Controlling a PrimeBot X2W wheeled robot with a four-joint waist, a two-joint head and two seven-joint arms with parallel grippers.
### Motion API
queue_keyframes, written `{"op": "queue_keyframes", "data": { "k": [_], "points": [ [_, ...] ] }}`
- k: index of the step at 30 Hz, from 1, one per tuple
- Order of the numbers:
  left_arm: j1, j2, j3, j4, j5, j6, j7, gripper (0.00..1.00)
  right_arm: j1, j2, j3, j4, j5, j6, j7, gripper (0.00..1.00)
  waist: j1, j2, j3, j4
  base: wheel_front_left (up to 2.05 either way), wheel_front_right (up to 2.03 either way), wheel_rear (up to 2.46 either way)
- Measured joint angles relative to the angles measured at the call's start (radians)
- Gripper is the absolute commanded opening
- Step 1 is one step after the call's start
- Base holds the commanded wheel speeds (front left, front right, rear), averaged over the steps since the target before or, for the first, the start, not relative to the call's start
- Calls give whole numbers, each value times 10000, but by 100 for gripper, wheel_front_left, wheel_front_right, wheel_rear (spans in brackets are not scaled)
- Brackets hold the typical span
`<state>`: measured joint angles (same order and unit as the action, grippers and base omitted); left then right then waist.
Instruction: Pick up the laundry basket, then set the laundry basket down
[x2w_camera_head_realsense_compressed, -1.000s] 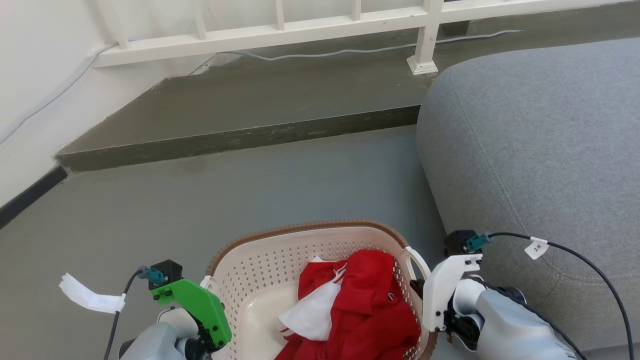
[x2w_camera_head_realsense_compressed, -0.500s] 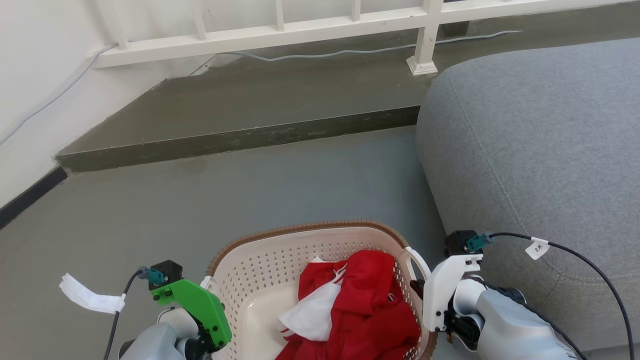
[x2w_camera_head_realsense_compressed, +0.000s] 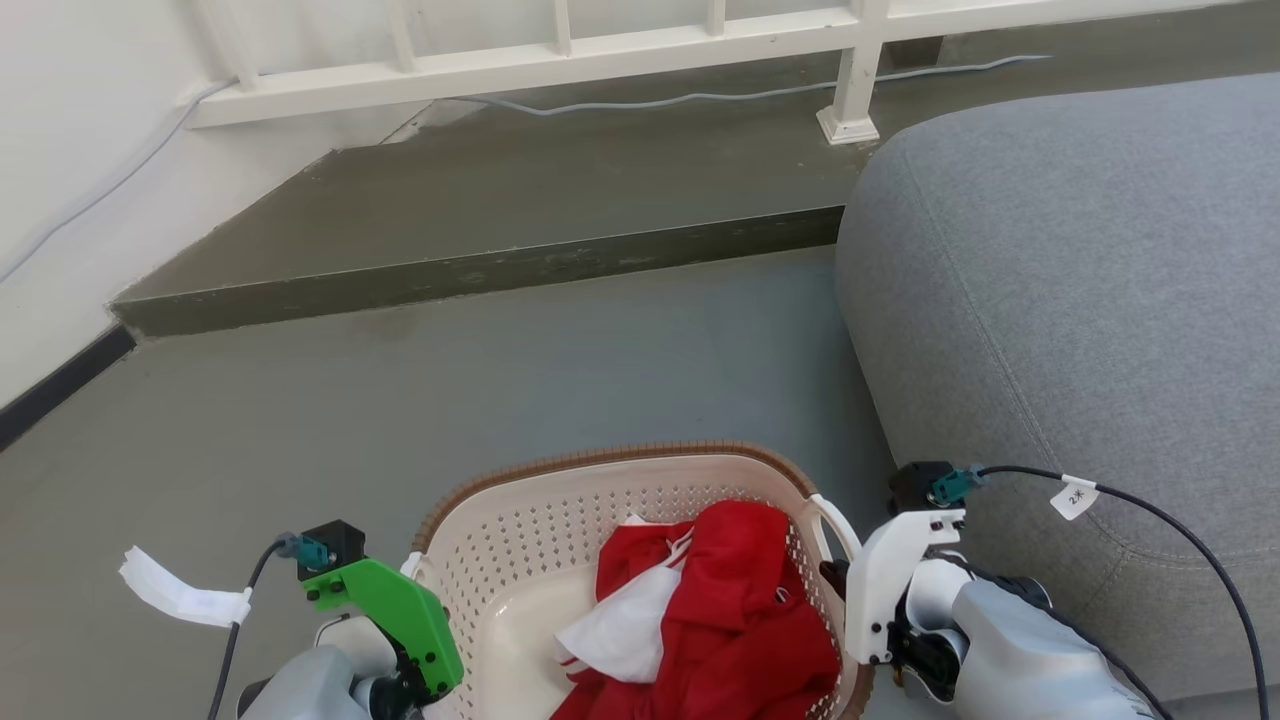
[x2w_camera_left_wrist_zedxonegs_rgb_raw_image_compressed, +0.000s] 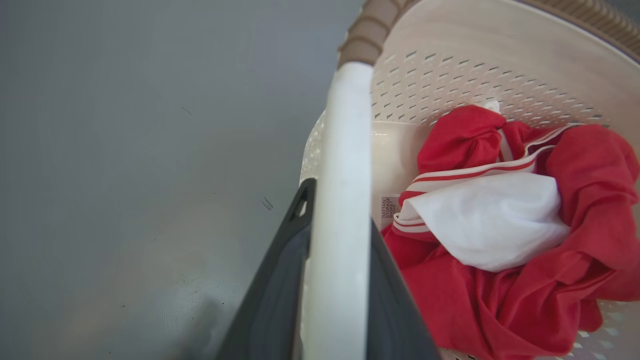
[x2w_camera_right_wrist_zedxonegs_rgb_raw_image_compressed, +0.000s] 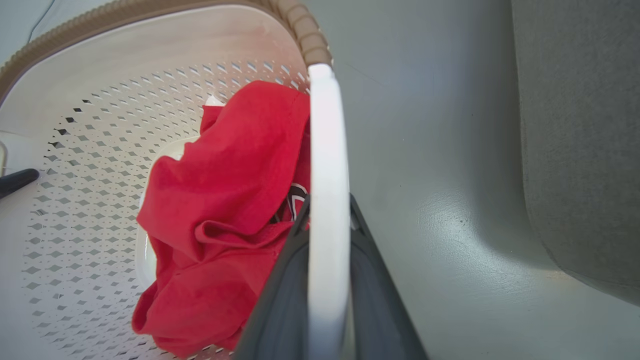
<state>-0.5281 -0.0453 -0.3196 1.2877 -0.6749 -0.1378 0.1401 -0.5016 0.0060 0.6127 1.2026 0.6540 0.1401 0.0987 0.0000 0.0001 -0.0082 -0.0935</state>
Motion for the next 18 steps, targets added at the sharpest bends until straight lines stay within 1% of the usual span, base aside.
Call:
{"op": "queue_keyframes", "data": {
  "k": [10, 13, 18],
  "points": [
    [-30, 4, -25, -29, 0, 0, -88, 0, -42, -35, 73, -59, 82, -8, -56, 0, 0, 0, 349, 15, 0, 0, 0],
    [-120, 4, -29, -73, 0, 0, -90, 0, -146, -61, 84, -81, 82, -8, -104, 0, 0, 0, 590, 28, 0, 0, 0],
    [-718, 27, -46, -219, 2, 2, -180, 0, -676, -155, 86, -178, 82, -8, -278, 0, 0, 0, 1134, 46, 0, 0, 0]
  ]
}}
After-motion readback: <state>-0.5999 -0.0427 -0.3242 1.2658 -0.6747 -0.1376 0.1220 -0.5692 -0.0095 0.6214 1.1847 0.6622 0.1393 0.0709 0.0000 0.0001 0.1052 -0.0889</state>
